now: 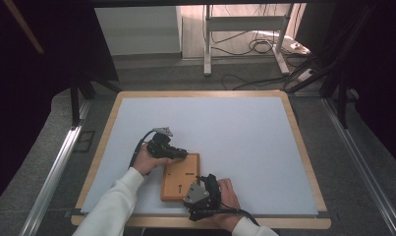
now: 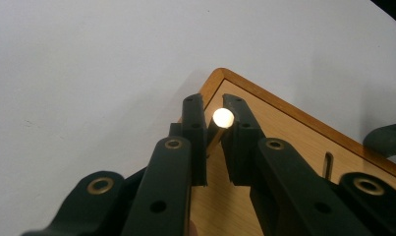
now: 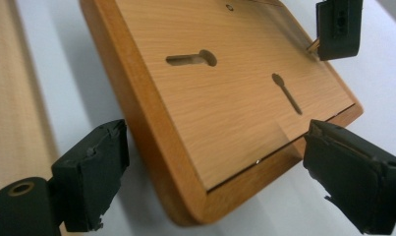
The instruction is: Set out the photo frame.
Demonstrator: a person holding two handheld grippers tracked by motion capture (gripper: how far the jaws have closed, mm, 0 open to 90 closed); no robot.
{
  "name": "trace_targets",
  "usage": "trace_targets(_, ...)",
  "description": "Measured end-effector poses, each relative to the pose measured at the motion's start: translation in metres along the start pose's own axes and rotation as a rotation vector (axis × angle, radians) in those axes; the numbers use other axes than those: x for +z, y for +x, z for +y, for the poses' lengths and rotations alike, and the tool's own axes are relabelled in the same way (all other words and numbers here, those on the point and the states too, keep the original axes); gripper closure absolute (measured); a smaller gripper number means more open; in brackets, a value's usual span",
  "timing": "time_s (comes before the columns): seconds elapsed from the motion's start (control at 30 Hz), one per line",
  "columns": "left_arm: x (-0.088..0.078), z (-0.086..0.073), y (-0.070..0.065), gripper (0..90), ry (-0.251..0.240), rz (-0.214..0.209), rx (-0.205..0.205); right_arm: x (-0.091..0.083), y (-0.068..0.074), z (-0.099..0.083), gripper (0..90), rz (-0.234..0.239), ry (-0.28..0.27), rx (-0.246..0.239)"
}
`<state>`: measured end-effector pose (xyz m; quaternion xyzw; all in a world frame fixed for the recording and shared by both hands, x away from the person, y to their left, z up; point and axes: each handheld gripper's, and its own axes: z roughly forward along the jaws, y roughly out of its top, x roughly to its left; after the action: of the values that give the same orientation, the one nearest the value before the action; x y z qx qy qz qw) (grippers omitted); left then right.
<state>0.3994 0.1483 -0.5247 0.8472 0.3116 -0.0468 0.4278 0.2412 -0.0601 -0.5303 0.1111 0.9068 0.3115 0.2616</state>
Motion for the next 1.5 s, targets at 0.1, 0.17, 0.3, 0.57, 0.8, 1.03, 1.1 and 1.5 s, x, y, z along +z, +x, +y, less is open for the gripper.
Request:
trace_targets(0.1,0.0,0.0,0.0,81.5,-0.003,0.001,-0.004,0.003,0.0,0.002,11.8,-0.024,-0.002,-0.017)
trace_targets(0.17,0.0,0.0,0.0,82.1,-0.003,0.012,0.002,0.003,0.001,0.003,13.2,-0.043,-0.014,-0.036)
trace_targets(0.3,0.0,0.0,-0.001,83.2,-0.013,0.029,0.005,-0.002,0.002,0.006,16.2,-0.065,-0.034,-0.065)
trace_targets(0.57,0.0,-0.001,-0.003,83.9,-0.029,0.064,0.002,-0.012,-0.002,0.013,27.9,-0.072,-0.075,-0.084)
trace_targets(0.8,0.001,-0.001,-0.004,83.5,-0.036,0.092,0.002,-0.016,-0.009,0.017,37.0,-0.064,-0.074,-0.093)
trace_targets(1.03,0.001,-0.001,-0.003,81.5,-0.044,0.106,-0.001,-0.021,-0.015,0.021,42.5,-0.083,-0.091,-0.1)
trace_targets(1.1,0.0,-0.002,-0.003,79.9,-0.049,0.114,0.004,-0.023,-0.016,0.021,43.9,-0.088,-0.097,-0.102)
trace_targets(1.5,-0.039,-0.018,-0.008,47.1,-0.144,0.209,-0.027,-0.026,-0.022,0.022,44.8,-0.086,-0.11,-0.078)
